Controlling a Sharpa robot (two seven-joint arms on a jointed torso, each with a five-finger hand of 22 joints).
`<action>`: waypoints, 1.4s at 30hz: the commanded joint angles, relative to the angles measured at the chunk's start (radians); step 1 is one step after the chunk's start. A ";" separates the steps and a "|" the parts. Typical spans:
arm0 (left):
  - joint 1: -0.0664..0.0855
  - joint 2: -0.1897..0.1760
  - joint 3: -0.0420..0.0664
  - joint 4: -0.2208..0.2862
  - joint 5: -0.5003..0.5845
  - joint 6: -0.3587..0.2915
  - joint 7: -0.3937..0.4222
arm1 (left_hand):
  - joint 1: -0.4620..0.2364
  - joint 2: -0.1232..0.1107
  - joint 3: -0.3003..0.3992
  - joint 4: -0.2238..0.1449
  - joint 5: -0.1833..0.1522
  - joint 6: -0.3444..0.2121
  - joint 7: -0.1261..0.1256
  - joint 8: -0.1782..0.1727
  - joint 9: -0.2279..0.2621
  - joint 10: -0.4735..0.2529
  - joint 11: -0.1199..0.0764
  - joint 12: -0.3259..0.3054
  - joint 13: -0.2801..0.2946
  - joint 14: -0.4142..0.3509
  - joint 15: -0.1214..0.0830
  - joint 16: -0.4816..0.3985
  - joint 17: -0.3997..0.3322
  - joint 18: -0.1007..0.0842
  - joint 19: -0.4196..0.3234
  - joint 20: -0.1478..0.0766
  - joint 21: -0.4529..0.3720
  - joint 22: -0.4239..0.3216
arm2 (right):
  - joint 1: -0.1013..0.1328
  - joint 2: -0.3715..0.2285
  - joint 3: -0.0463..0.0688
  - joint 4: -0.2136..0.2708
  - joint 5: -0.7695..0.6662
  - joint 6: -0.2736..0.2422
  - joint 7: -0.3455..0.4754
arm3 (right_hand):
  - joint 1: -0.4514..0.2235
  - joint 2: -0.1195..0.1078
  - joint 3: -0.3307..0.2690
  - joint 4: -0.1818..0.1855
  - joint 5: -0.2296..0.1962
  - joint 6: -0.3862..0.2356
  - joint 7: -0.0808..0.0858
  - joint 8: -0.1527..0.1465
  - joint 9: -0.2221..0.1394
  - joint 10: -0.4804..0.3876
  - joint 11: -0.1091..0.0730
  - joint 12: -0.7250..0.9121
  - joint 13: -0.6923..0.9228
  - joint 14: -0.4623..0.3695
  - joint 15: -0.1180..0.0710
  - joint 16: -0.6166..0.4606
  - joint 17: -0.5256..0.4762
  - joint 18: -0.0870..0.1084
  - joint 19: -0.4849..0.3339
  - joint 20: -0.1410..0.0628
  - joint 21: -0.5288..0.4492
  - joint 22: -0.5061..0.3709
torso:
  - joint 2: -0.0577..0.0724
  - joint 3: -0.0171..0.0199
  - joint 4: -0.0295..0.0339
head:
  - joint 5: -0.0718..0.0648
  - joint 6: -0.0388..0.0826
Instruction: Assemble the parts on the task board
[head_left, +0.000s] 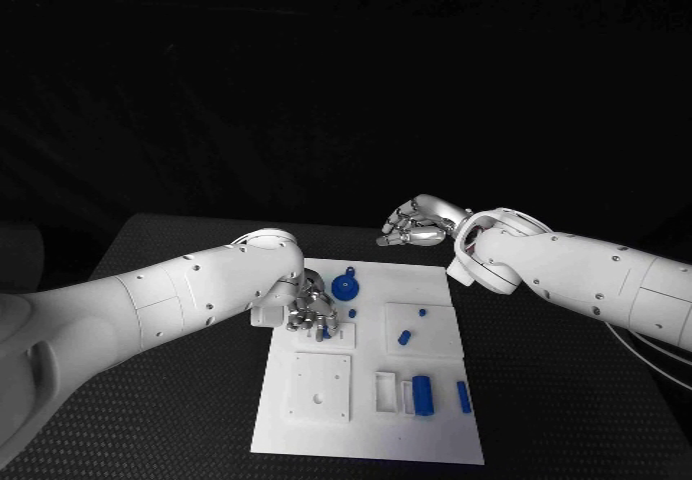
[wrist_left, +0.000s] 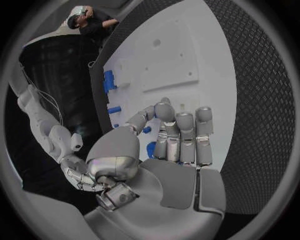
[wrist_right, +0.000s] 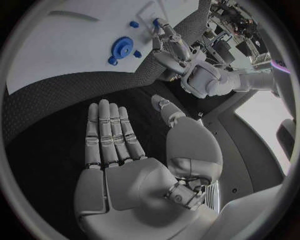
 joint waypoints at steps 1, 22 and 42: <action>-0.004 0.005 -0.002 -0.003 -0.023 -0.012 -0.007 | 0.002 0.021 0.075 -0.027 -0.005 0.007 -0.003 0.005 0.001 0.004 -0.007 0.005 -0.001 0.038 -0.041 0.002 -0.002 0.002 0.005 -0.142 0.001 0.012 | 0.000 -0.001 0.000 0.002 -0.004 0.011 0.004 | 0.003 0.003 -0.004 0.001 0.005 -0.005 0.000 0.004 -0.001 0.003 0.003 0.006 -0.001 -0.004 0.003 0.005 -0.001 0.007 0.000 0.004 -0.006 0.002 | 0.000 -0.0001 0.0003 | 0.000 0.000; -0.004 -0.018 -0.003 0.022 -0.045 -0.035 -0.012 | -0.069 -0.166 0.049 0.074 -0.223 -0.002 -0.002 -0.005 -0.009 0.007 -0.005 -0.005 -0.007 0.043 -0.043 -0.010 -0.007 0.008 0.016 -0.150 -0.014 0.008 | 0.000 -0.001 0.000 0.000 -0.004 0.011 0.004 | 0.003 0.002 -0.004 0.001 0.005 -0.005 0.000 0.004 -0.001 0.003 0.003 0.006 -0.002 -0.005 0.003 0.005 -0.001 0.007 0.000 0.005 -0.006 0.002 | 0.000 -0.0014 0.0015 | -0.001 0.002; -0.003 -0.058 0.003 0.076 -0.053 -0.068 -0.013 | -0.086 -0.227 0.051 0.131 -0.355 -0.006 -0.002 -0.007 -0.014 0.006 -0.006 -0.001 -0.003 0.042 -0.044 -0.010 -0.005 0.009 0.015 -0.152 -0.021 0.012 | 0.000 -0.002 0.000 -0.003 -0.004 0.010 0.005 | 0.002 0.001 -0.005 0.002 0.006 -0.006 0.001 0.004 -0.002 0.002 0.004 0.007 -0.004 -0.005 0.003 0.005 -0.002 0.007 0.000 0.005 -0.007 0.003 | 0.000 -0.0012 0.0011 | 0.000 0.005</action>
